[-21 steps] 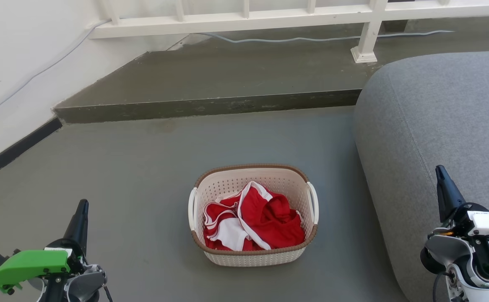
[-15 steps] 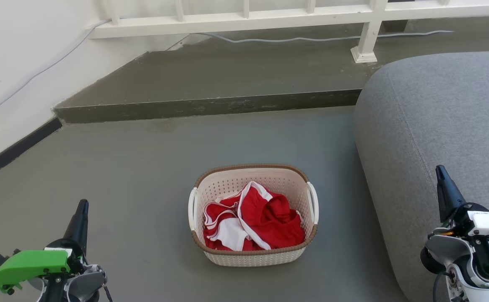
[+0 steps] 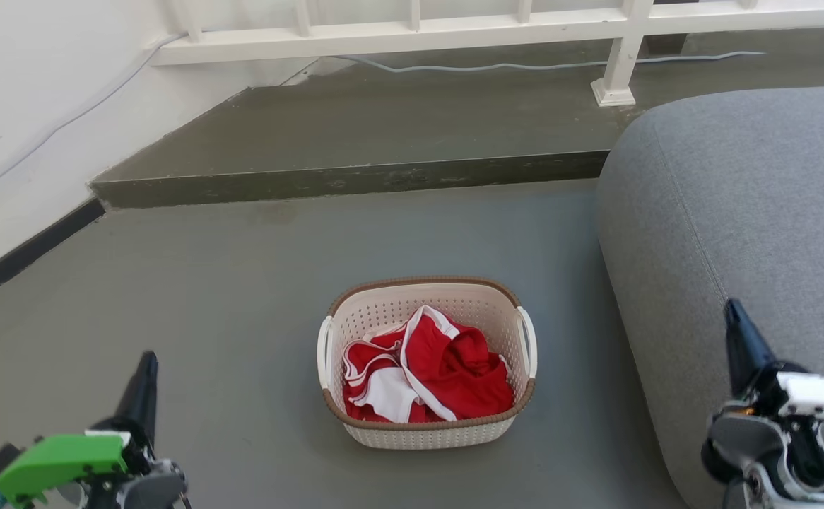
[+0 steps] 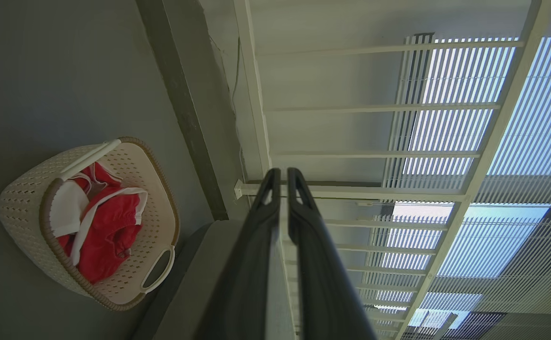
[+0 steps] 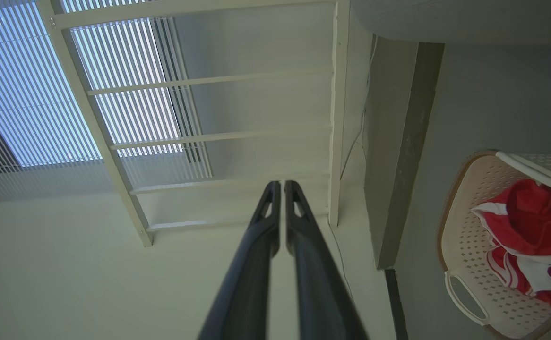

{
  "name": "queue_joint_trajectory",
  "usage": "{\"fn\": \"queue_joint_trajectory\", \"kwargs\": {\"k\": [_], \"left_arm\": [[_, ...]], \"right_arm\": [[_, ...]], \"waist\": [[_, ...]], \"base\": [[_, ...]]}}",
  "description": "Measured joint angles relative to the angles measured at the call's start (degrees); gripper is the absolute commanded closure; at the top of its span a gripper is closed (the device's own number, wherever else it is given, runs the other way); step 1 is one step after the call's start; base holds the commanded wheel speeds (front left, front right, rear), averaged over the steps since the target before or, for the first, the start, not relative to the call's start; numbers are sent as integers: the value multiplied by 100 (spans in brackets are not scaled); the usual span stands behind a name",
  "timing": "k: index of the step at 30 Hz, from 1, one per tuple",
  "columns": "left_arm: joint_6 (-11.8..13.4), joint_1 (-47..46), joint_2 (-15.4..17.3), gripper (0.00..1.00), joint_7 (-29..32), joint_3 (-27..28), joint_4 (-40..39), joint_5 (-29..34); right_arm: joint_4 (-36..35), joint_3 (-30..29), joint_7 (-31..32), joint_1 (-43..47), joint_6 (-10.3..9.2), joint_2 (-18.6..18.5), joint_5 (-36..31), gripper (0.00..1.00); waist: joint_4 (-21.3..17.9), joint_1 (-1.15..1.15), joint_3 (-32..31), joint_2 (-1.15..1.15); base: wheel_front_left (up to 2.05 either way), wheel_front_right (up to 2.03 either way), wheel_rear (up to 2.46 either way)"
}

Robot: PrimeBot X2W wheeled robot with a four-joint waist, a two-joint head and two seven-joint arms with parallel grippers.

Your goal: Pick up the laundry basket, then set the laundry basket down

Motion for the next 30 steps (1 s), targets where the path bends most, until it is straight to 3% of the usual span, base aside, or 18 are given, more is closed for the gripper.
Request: {"fn": "queue_joint_trajectory", "kwargs": {"k": [17,30], "left_arm": [[0,96,-63,0,-183,-151,-42,118],[0,23,113,0,-522,-455,-212,1032]], "right_arm": [[57,41,-176,134,-2,26,-219,0],[3,334,-481,103,-1,-288,-1229,0]], "waist": [[16,0,5,0],[28,0,0,0]], "base": [[0,0,0],[0,0,0]]}}
